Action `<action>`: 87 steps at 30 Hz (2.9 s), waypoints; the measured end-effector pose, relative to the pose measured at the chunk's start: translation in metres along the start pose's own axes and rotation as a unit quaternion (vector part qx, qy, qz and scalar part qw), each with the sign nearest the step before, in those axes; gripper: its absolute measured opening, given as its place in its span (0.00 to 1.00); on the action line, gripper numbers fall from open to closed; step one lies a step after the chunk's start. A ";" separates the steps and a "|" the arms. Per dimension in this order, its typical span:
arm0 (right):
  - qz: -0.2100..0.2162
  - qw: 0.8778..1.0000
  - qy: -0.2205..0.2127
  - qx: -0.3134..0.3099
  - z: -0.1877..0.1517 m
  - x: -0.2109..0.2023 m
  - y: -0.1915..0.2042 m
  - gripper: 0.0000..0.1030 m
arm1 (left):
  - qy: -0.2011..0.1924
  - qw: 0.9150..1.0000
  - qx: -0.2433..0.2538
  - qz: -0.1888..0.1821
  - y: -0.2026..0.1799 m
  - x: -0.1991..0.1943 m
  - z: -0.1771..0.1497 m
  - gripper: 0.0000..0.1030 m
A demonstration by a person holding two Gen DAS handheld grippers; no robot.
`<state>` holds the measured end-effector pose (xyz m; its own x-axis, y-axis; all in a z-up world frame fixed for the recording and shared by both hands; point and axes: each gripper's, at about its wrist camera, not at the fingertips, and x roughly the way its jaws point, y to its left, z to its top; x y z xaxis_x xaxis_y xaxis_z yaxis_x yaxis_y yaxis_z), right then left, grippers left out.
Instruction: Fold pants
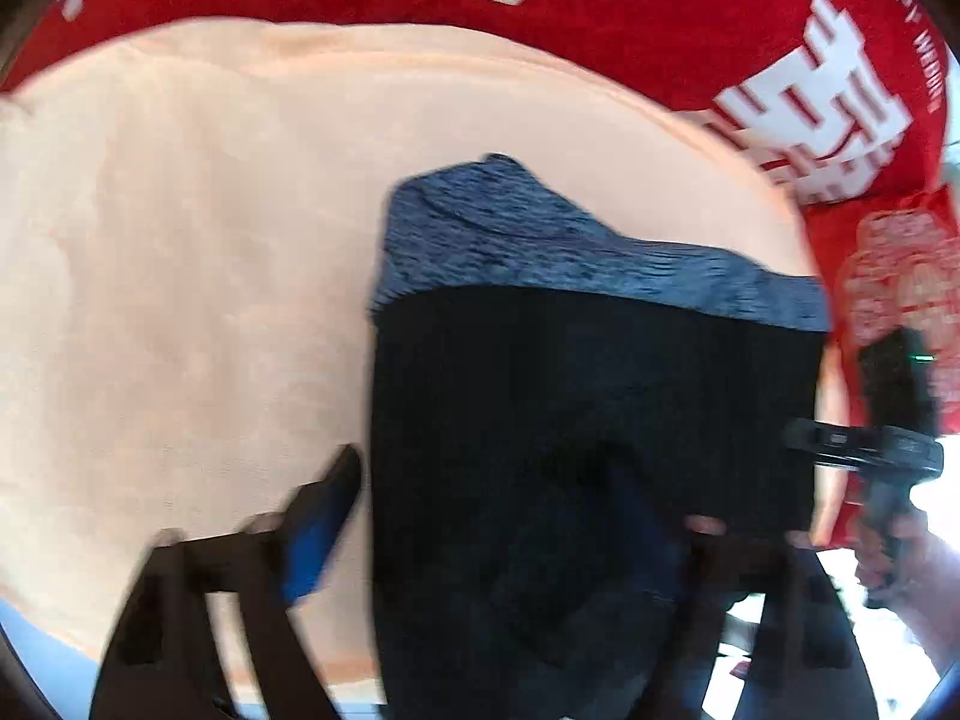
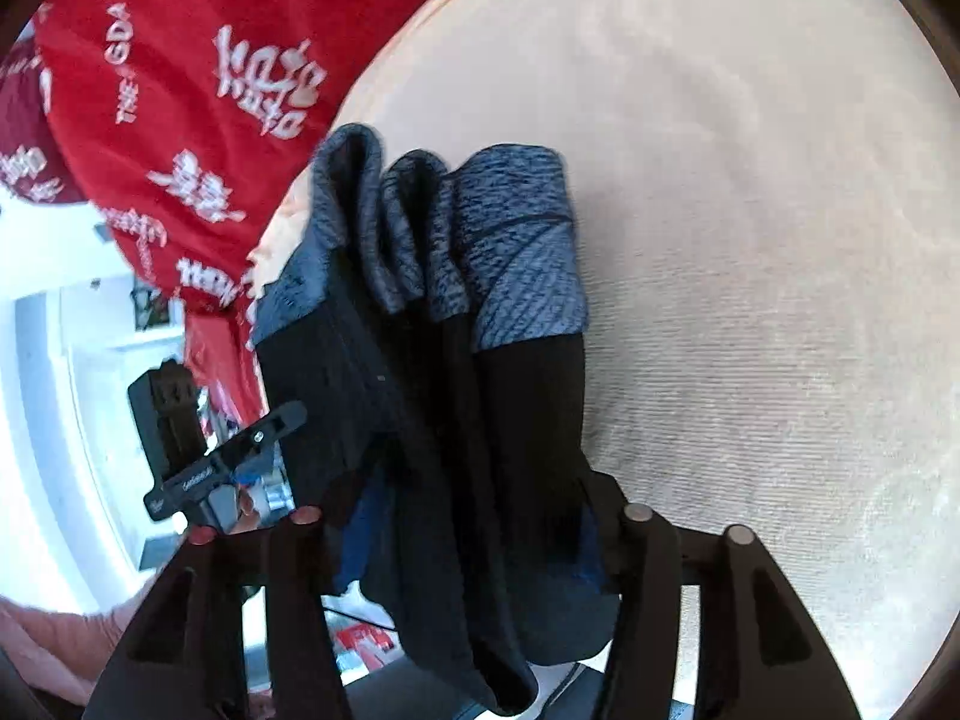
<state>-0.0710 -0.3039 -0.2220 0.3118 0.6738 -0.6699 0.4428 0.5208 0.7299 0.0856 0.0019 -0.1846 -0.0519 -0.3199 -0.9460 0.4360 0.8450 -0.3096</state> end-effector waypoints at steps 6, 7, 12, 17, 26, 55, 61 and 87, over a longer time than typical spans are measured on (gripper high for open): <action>-0.100 0.995 -0.025 -0.013 -0.009 -0.006 0.032 0.75 | -0.013 0.997 0.031 0.068 -0.018 -0.018 -0.009 0.91; -0.140 0.989 -0.032 -0.022 -0.014 -0.012 0.040 0.79 | -0.012 0.996 0.040 0.078 -0.019 -0.022 -0.011 0.91; -0.244 0.965 -0.075 -0.056 -0.035 -0.038 0.078 0.83 | -0.021 0.990 0.084 0.108 -0.046 -0.053 -0.031 0.99; -0.313 0.940 -0.114 -0.069 -0.065 -0.061 0.114 0.85 | -0.028 0.985 0.096 0.140 -0.078 -0.085 -0.046 0.99; -0.375 0.916 -0.110 -0.086 -0.105 -0.054 0.178 0.86 | -0.023 0.977 0.099 0.189 -0.094 -0.125 -0.068 0.99; -0.404 0.903 -0.111 -0.094 -0.148 -0.055 0.236 0.87 | -0.032 0.978 0.109 0.173 -0.093 -0.173 -0.084 0.99; -0.406 0.902 -0.115 -0.092 -0.151 -0.054 0.238 0.87 | -0.039 0.977 0.113 0.175 -0.093 -0.177 -0.087 0.99; -0.410 0.898 -0.110 -0.115 -0.138 -0.069 0.228 0.87 | -0.053 0.977 0.073 0.195 -0.113 -0.185 -0.087 0.99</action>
<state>-0.1074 -0.1591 0.0090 0.1302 -0.0924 -0.9872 0.4211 0.9065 -0.0293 -0.0326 0.0029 0.0168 0.2338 -0.0341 -0.9717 0.5275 0.8440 0.0973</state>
